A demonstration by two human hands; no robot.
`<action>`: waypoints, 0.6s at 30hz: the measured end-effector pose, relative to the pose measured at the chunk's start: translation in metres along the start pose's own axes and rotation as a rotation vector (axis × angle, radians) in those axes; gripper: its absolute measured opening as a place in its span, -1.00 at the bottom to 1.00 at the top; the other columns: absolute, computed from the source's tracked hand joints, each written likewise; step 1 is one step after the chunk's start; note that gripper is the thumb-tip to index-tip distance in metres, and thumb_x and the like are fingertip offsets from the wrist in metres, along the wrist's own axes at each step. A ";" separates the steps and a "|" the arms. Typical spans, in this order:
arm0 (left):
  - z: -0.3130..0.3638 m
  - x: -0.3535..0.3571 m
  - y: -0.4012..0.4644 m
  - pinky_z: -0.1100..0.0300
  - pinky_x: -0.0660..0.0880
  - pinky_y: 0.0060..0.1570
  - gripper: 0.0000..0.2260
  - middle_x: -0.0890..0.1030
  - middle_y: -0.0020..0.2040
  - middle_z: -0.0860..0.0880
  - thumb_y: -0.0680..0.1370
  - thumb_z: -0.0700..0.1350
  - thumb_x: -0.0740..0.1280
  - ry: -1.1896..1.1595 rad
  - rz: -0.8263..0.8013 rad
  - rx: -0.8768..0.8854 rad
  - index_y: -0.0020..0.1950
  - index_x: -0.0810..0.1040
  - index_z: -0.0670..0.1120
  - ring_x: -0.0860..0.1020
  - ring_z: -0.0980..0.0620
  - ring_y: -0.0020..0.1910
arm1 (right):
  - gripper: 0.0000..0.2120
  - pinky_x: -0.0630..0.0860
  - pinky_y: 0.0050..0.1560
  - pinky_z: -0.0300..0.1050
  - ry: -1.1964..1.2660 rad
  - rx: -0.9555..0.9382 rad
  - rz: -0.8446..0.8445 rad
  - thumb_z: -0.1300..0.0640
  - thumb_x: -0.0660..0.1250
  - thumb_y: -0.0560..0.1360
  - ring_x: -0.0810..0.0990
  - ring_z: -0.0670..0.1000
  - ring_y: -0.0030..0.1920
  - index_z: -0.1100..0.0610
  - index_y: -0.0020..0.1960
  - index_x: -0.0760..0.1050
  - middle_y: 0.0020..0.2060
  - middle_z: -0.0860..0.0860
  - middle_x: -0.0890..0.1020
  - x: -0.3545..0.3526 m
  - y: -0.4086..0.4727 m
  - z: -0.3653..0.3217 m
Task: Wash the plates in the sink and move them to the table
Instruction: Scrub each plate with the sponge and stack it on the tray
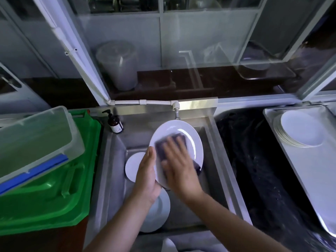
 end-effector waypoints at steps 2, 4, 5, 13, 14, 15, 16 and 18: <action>0.003 -0.004 0.001 0.00 0.52 0.33 -0.25 0.52 0.42 -0.26 0.38 0.27 0.55 -0.015 -0.008 0.003 0.39 0.57 -0.21 0.51 -0.15 0.42 | -0.59 0.19 0.56 0.19 -0.020 -0.238 -0.094 0.14 0.21 0.69 0.16 0.19 0.60 0.26 0.50 0.38 0.54 0.12 0.33 0.001 -0.005 0.004; 0.005 -0.004 0.000 -0.01 0.56 0.26 -0.26 0.55 0.41 -0.23 0.40 0.30 0.51 -0.009 -0.043 0.001 0.41 0.56 -0.16 0.53 -0.16 0.40 | -0.59 0.20 0.56 0.18 -0.050 -0.149 -0.049 0.11 0.17 0.70 0.14 0.13 0.61 0.19 0.52 0.35 0.55 0.04 0.30 -0.008 0.002 0.035; 0.006 -0.004 -0.001 0.00 0.60 0.17 -0.33 0.60 0.36 -0.20 0.39 0.32 0.50 -0.003 -0.027 0.006 0.35 0.62 -0.09 0.57 -0.15 0.34 | -0.58 0.18 0.56 0.15 -0.034 0.040 0.003 0.06 0.13 0.71 0.07 0.04 0.63 0.12 0.55 0.30 0.57 -0.05 0.24 -0.014 0.006 0.048; 0.007 -0.007 0.004 -0.09 0.47 0.39 -0.15 0.53 0.39 -0.33 0.36 0.26 0.57 -0.023 0.045 -0.021 0.42 0.50 -0.30 0.50 -0.25 0.41 | -0.59 0.19 0.56 0.19 0.035 -0.213 -0.094 0.13 0.21 0.70 0.18 0.22 0.59 0.23 0.51 0.35 0.55 0.10 0.32 0.008 -0.023 0.007; 0.008 -0.007 0.004 -0.11 0.45 0.41 -0.13 0.51 0.41 -0.32 0.36 0.28 0.56 -0.035 0.020 -0.032 0.45 0.47 -0.29 0.48 -0.25 0.43 | -0.59 0.22 0.55 0.18 0.010 -0.221 -0.093 0.12 0.21 0.69 0.19 0.20 0.59 0.22 0.51 0.37 0.54 0.09 0.34 0.005 -0.022 0.017; 0.007 -0.009 0.003 -0.11 0.48 0.38 -0.14 0.52 0.41 -0.29 0.37 0.29 0.55 -0.038 0.006 -0.038 0.47 0.46 -0.25 0.49 -0.24 0.42 | -0.59 0.25 0.54 0.18 -0.010 -0.120 -0.066 0.10 0.19 0.70 0.18 0.14 0.60 0.18 0.51 0.37 0.55 0.04 0.32 0.001 -0.018 0.030; 0.008 -0.010 0.003 -0.10 0.55 0.29 -0.17 0.56 0.39 -0.25 0.38 0.30 0.52 -0.025 0.021 -0.031 0.46 0.48 -0.20 0.54 -0.20 0.38 | -0.57 0.27 0.52 0.19 -0.018 0.056 -0.014 0.04 0.15 0.70 0.14 0.07 0.61 0.14 0.53 0.35 0.56 -0.04 0.29 -0.002 -0.014 0.045; 0.012 -0.008 0.003 -0.08 0.61 0.15 -0.31 0.62 0.32 -0.19 0.44 0.27 0.43 0.008 0.075 -0.008 0.42 0.51 -0.14 0.60 -0.17 0.30 | -0.52 0.25 0.53 0.18 -0.016 0.375 0.079 -0.05 0.05 0.71 0.03 -0.05 0.63 0.11 0.56 0.29 0.57 -0.14 0.21 -0.005 -0.009 0.055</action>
Point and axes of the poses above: each hand's wrist, its own y-axis towards the middle knuckle, its own x-axis out of the palm, z = x × y, the point moved 3 cm from there along y, towards the middle knuckle
